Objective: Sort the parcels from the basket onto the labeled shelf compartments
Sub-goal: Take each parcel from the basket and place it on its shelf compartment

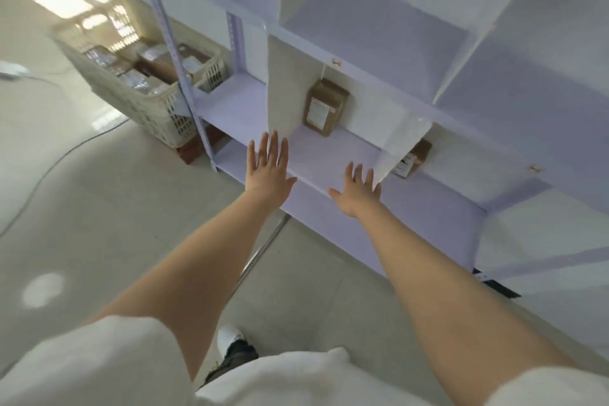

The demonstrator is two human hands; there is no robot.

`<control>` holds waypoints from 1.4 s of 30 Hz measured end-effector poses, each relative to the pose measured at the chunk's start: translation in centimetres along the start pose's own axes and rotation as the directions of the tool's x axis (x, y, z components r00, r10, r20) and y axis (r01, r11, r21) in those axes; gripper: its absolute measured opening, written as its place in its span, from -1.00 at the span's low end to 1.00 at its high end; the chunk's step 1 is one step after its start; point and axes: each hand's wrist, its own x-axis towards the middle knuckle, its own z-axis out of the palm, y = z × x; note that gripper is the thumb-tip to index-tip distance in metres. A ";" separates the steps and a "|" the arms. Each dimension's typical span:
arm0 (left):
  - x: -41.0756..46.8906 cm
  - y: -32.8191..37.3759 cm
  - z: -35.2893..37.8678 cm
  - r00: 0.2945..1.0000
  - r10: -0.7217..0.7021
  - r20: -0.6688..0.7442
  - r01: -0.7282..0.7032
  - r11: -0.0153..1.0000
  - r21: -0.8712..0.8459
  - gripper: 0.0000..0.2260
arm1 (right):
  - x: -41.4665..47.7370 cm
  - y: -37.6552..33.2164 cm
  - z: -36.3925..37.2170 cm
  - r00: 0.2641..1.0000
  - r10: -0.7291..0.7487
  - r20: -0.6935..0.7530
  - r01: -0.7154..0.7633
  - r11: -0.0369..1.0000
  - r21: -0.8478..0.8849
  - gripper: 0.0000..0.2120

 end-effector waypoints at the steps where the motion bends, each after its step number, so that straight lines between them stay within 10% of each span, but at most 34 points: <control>1: -0.1 -2.6 -0.3 0.999 -0.034 -0.021 0.034 0.999 -0.012 -0.31 | 0.3 -2.6 -0.4 0.999 -0.031 -0.007 0.031 0.999 -0.010 -0.26; 22: 5.2 -45.7 -5.3 0.821 -0.533 -0.205 0.503 0.845 -0.182 -0.28 | 9.6 -52.5 -5.7 0.857 -0.514 -0.045 0.461 0.803 -0.378 -0.21; 42: 29.3 -80.3 -8.7 0.863 -0.494 -0.105 0.470 0.862 -0.192 -0.22 | 32.2 -85.3 -13.8 0.858 -0.514 0.009 0.481 0.796 -0.367 -0.23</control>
